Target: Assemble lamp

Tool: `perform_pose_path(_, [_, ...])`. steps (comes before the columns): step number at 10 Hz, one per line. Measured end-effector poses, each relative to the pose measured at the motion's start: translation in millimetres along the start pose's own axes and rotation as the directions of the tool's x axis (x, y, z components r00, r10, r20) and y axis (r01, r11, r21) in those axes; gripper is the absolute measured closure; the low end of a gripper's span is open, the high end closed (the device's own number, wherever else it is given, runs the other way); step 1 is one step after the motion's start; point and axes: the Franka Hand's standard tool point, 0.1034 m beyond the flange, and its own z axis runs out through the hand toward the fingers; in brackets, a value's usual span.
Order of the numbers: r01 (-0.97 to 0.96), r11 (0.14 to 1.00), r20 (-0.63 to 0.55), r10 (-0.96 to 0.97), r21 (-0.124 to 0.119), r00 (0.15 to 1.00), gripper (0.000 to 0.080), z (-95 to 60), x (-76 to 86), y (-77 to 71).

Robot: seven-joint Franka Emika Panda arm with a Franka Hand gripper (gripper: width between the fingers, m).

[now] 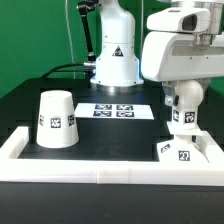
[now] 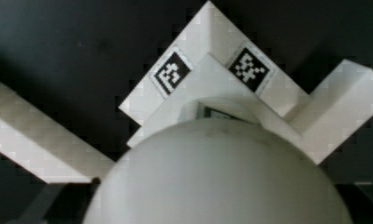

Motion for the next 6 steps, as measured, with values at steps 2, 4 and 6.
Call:
perform_pose_path(2, [-0.104,0.995,0.0,0.104,0.001,0.995,0.0223,0.0,0.2,-0.3])
perform_pose_path(4, [-0.262,0.965,-0.002,0.262,0.008,0.965,0.0223,-0.2,1.0,-1.5])
perform_pose_path(6, [-0.339,0.941,-0.002,0.339,0.008,0.941,0.0223,-0.2,1.1,-1.6])
